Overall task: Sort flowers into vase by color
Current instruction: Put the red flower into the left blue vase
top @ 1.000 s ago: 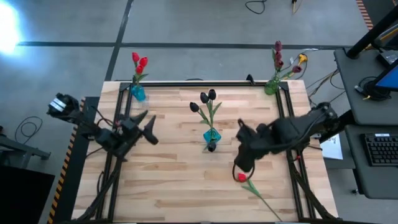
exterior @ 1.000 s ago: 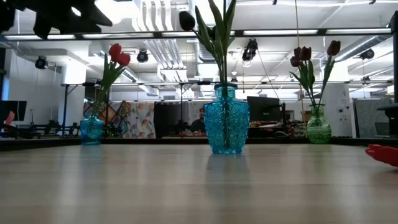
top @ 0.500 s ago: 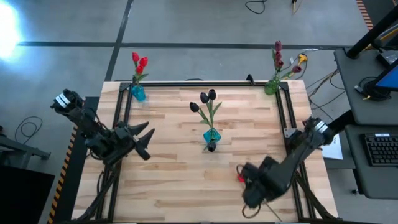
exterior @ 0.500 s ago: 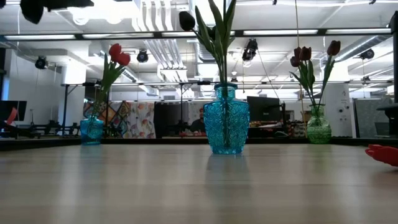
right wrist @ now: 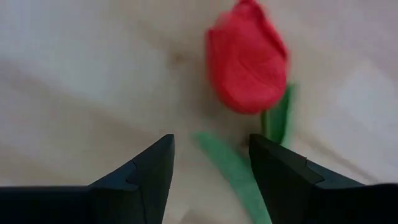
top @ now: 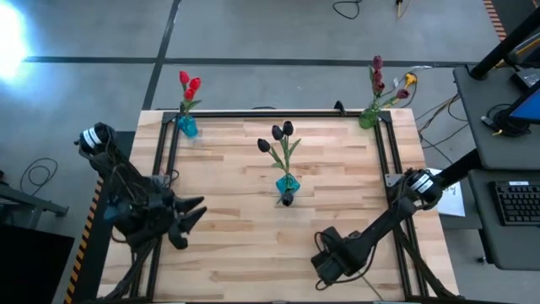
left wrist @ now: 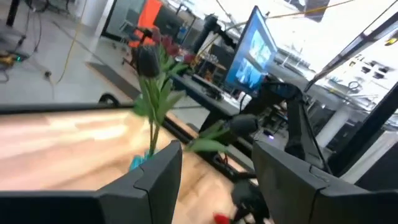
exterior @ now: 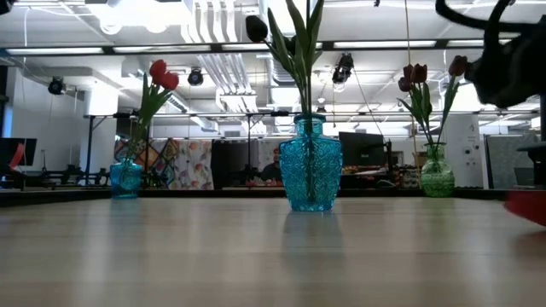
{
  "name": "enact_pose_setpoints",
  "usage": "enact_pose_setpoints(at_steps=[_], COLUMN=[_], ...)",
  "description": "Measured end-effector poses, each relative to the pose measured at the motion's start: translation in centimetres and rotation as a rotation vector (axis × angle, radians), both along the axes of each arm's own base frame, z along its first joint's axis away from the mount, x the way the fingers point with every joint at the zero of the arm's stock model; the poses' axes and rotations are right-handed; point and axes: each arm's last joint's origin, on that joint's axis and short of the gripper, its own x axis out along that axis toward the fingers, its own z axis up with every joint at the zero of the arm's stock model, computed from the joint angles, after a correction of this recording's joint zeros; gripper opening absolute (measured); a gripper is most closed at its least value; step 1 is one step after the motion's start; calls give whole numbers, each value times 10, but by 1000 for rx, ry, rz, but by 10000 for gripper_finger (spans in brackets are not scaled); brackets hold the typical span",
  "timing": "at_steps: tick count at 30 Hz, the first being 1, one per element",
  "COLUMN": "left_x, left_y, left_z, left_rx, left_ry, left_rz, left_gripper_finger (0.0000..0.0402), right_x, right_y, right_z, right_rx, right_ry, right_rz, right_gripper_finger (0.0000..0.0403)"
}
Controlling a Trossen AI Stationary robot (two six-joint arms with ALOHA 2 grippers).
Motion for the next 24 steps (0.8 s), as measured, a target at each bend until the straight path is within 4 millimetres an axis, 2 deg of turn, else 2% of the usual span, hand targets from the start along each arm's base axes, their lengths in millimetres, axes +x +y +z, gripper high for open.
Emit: enact_pose_setpoints(at_steps=[3, 9, 13, 17, 24], left_x=[1, 10, 14, 13, -4], left_y=[-13, -32, -39, -43, -38], left_z=[-4, -20, -35, -41, -21], left_rx=[-23, -77, -117, -166, -123], left_ry=[12, -69, -58, -75, -36], left_rz=[0, -96, -54, -57, -76], left_gripper_finger=[185, 185, 185, 185, 185], right_x=[-2, -2, -3, 0, 1], right_y=[-5, -4, -12, -19, -25], right_z=[2, 24, 13, -2, -9], right_rx=[-37, -88, -118, -72, -47], right_ry=[23, 59, 104, 89, 78], right_rz=[-62, -32, -12, -17, -30], right_gripper_finger=[187, 172, 165, 148, 77])
